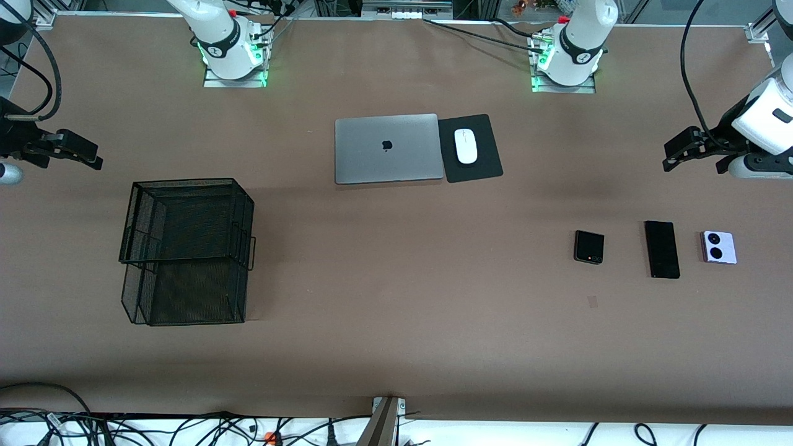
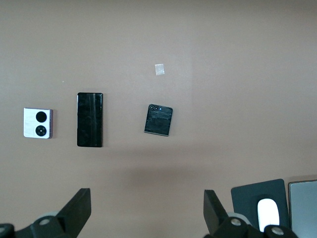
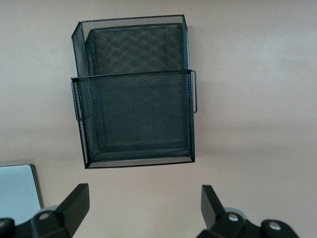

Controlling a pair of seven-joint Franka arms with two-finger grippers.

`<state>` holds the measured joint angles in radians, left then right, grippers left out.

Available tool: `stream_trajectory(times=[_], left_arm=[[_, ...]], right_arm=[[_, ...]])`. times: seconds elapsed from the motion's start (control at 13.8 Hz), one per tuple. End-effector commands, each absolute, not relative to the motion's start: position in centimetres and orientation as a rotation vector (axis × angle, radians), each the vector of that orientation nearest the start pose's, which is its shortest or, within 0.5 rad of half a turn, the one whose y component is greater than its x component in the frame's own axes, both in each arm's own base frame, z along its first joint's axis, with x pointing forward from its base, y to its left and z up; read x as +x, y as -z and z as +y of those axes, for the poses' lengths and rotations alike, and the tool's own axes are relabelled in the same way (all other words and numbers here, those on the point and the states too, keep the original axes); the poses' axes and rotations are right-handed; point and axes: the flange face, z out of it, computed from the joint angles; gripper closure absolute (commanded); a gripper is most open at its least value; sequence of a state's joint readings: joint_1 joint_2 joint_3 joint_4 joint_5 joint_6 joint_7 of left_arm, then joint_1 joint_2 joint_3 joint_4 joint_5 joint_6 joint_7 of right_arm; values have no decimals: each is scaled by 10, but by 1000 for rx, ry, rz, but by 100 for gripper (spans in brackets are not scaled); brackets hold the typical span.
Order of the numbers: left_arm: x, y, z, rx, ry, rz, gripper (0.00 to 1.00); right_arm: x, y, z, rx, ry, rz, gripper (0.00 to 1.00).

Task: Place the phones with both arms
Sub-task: 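Move the left gripper toward the small black flip phone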

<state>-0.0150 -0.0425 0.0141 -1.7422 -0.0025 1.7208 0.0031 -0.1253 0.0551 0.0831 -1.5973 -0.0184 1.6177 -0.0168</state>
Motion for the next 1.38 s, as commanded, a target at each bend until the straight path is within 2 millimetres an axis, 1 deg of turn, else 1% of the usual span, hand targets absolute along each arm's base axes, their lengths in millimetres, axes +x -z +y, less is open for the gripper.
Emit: stream_trajectory(times=[0.0, 0.65, 0.87, 1.02, 1.16, 1.23, 1.31], left_arm=[[552, -584, 1, -3150, 29, 6, 0], [554, -579, 2, -3150, 0, -16, 0], [570, -572, 5, -3148, -31, -23, 0], [570, -567, 1, -3148, -72, -11, 0], [573, -564, 1, -3147, -89, -16, 0], [581, -566, 3, -3145, -75, -18, 0], [589, -560, 7, -3144, -101, -15, 0]], right_arm=[[572, -592, -28, -3159, -39, 22, 0], [572, -592, -29, -3159, -37, 25, 0], [572, -592, -29, -3161, -40, 25, 0], [572, -592, -29, -3159, -39, 25, 0], [572, -592, -29, -3159, -37, 25, 0], [572, -592, -30, -3159, -40, 27, 0], [572, -592, -29, -3159, -40, 25, 0]])
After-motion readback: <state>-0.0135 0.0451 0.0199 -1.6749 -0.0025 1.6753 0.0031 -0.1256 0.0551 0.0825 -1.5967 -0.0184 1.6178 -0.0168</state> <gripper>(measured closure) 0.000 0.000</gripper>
